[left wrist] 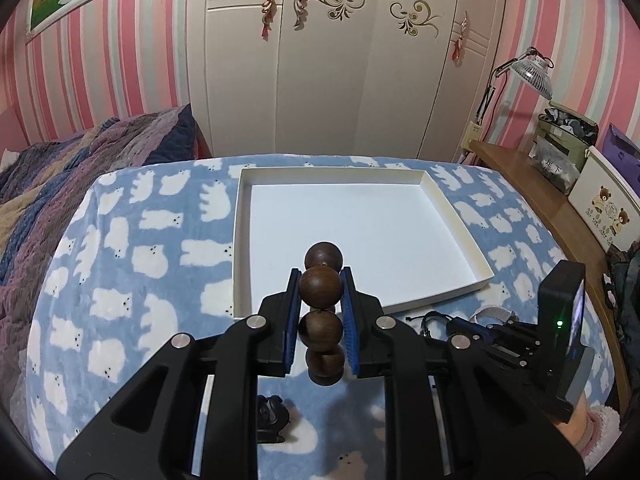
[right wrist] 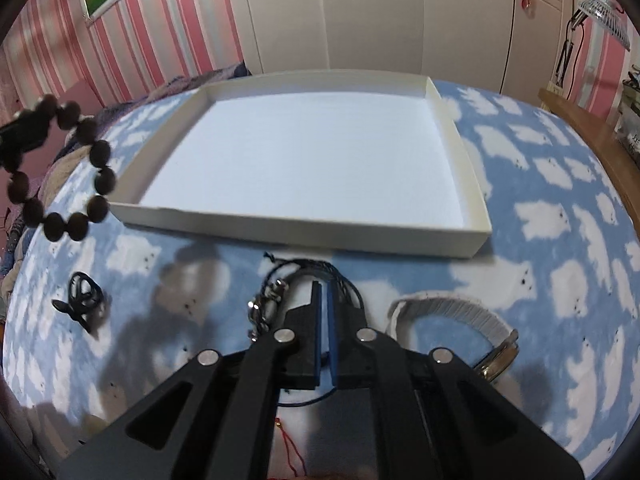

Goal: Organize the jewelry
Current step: 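Lift both held bracelets and carry them toward the white tray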

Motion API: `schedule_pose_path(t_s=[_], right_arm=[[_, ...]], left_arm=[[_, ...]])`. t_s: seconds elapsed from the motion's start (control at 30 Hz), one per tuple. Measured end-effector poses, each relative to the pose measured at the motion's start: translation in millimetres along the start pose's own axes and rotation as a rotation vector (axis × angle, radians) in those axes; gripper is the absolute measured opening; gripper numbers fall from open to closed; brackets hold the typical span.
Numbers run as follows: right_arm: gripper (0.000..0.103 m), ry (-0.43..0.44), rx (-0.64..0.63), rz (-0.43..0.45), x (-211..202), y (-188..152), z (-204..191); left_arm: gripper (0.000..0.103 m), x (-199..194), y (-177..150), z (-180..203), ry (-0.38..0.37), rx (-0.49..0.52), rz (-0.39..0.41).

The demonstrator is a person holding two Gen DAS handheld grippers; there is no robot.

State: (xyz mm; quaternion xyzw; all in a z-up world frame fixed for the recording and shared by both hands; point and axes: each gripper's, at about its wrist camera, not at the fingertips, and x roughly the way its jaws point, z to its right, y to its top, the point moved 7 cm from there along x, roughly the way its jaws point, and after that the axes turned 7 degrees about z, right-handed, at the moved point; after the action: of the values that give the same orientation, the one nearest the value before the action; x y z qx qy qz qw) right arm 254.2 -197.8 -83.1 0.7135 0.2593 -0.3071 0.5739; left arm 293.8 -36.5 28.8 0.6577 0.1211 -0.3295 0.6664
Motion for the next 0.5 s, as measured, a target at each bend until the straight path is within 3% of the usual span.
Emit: schedule_pose_path(t_s=[0.07, 0.1, 0.13, 0.17, 0.5], right_arm=[[0.004, -0.006, 0.003, -0.002, 1.0, -1.9, 3.2], [0.016, -0.003, 0.003, -0.001, 0.1, -2.6, 2.8], [0.038, -0.008, 0.0, 0.006, -0.7, -2.5, 3.5], [0.044, -0.006, -0.003, 0.017, -1.6, -1.6, 3.0], [0.043, -0.045, -0.07, -0.004, 8.7, -2.5, -3.0]], left_arm=[[0.018, -0.6, -1.2, -1.6, 0.002, -0.002, -0.001], [0.018, -0.5, -1.5, -2.1, 0.003, -0.003, -0.002], [0.018, -0.7, -2.0, -2.3, 0.003, -0.004, -0.002], [0.018, -0.7, -2.5, -2.6, 0.004, -0.004, -0.002], [0.018, 1.5, -4.8, -2.4, 0.005, -0.004, -0.009]])
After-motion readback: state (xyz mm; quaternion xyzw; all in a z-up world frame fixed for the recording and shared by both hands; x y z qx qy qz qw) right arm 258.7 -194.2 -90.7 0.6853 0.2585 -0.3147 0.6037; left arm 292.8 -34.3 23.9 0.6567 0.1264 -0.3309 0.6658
